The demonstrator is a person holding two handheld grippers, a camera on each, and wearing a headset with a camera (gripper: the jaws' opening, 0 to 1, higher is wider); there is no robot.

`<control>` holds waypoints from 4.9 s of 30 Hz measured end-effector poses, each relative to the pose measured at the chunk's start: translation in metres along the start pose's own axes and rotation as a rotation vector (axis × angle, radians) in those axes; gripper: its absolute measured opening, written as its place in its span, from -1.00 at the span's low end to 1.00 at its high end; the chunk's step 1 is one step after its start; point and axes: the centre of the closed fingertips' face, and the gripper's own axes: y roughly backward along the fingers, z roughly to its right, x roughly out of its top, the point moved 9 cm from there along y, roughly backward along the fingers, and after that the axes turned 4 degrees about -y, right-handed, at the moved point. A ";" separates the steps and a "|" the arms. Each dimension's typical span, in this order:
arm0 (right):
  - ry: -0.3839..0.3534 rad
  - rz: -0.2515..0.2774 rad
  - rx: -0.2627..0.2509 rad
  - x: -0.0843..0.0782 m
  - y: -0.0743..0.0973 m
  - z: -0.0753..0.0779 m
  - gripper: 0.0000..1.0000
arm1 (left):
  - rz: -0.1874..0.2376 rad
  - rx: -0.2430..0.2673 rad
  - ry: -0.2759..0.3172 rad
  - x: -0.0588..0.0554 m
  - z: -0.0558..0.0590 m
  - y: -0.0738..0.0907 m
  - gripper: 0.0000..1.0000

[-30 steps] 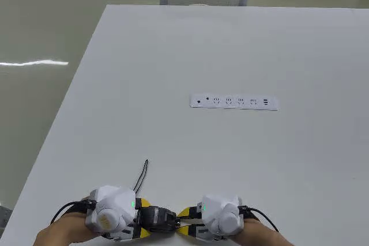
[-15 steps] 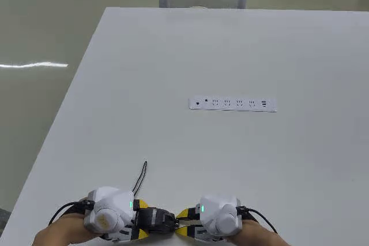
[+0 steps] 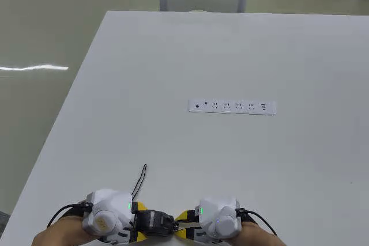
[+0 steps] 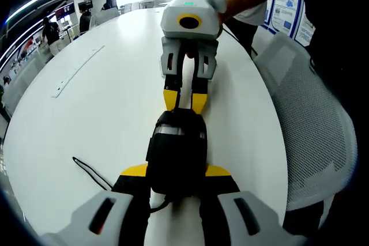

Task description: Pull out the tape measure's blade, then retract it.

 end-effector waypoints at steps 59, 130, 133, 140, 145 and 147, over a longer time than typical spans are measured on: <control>0.006 -0.029 -0.005 -0.016 0.039 0.000 -0.79 | 0.002 -0.014 0.021 -0.002 0.000 0.002 -0.42; -0.044 -0.038 -0.007 -0.048 0.089 0.001 -0.79 | -0.009 -0.024 0.042 0.000 -0.001 -0.001 -0.42; -0.045 -0.041 -0.008 -0.050 0.091 0.001 -0.79 | -0.009 -0.024 0.042 0.000 -0.001 -0.002 -0.42; -0.052 -0.046 -0.013 -0.053 0.097 0.001 -0.79 | -0.009 -0.024 0.042 0.000 -0.001 -0.002 -0.42; -0.056 -0.049 -0.014 -0.056 0.100 0.001 -0.79 | -0.009 -0.024 0.042 0.000 -0.001 -0.002 -0.42; -0.058 -0.050 -0.014 -0.056 0.102 0.000 -0.79 | -0.009 -0.025 0.042 0.001 -0.001 -0.002 -0.42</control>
